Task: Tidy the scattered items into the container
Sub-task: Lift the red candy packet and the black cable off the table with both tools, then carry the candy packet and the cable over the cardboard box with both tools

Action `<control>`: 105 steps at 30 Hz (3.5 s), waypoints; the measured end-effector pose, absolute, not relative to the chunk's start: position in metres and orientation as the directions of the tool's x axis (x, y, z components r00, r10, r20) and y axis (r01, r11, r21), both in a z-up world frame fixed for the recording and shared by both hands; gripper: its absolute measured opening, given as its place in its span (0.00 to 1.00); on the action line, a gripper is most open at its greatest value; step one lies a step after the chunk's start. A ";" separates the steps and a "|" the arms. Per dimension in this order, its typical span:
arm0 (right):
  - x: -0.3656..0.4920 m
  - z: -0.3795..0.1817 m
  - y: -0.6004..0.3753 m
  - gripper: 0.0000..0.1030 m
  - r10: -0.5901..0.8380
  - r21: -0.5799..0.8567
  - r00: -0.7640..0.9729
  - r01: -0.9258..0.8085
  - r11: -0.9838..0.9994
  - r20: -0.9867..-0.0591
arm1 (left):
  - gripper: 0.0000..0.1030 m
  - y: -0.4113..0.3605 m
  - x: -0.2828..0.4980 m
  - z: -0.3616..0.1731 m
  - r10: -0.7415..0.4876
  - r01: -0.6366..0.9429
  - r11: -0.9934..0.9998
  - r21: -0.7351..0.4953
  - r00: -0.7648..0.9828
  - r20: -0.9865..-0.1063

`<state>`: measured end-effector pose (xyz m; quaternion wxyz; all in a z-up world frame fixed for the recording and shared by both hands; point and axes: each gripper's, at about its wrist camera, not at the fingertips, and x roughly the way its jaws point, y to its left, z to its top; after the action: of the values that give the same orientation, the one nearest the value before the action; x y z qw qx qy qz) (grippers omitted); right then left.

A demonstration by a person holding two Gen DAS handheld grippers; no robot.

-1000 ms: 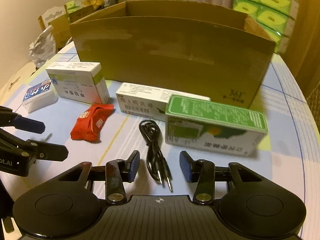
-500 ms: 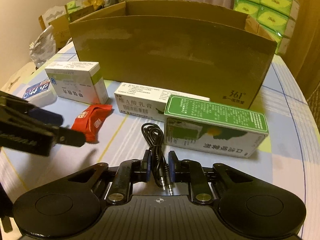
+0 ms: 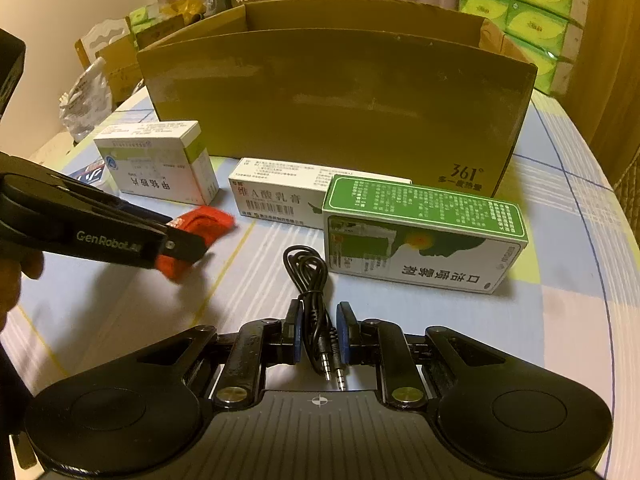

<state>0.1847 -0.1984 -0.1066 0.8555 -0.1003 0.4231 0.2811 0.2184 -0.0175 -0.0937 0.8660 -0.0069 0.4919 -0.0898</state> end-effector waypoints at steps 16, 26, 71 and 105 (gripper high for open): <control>0.167 -0.109 -0.194 0.15 0.378 0.003 0.481 -0.615 0.789 -0.791 | 0.27 -0.025 0.174 -0.093 -0.172 0.231 0.971 -0.068 0.465 -0.868; 0.174 -0.113 -0.182 0.16 0.380 -0.055 0.487 -0.667 0.743 -0.786 | 0.33 -0.027 0.175 -0.095 -0.176 0.241 0.968 -0.067 0.465 -0.868; 0.151 -0.028 -0.198 0.11 0.408 -0.014 0.614 -0.564 0.825 -0.675 | 0.24 -0.016 0.155 -0.013 -0.171 0.257 0.966 -0.013 0.602 -0.780; 0.285 0.040 -0.186 0.11 0.419 -0.022 0.727 -0.512 0.859 -0.545 | 0.24 -0.003 0.296 0.072 -0.190 0.277 0.961 0.024 0.717 -0.671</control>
<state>0.2848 -0.1860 0.0399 0.9252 -0.0857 0.2712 0.2513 0.2958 -0.0032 0.0719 0.9245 0.0615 0.3543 -0.1261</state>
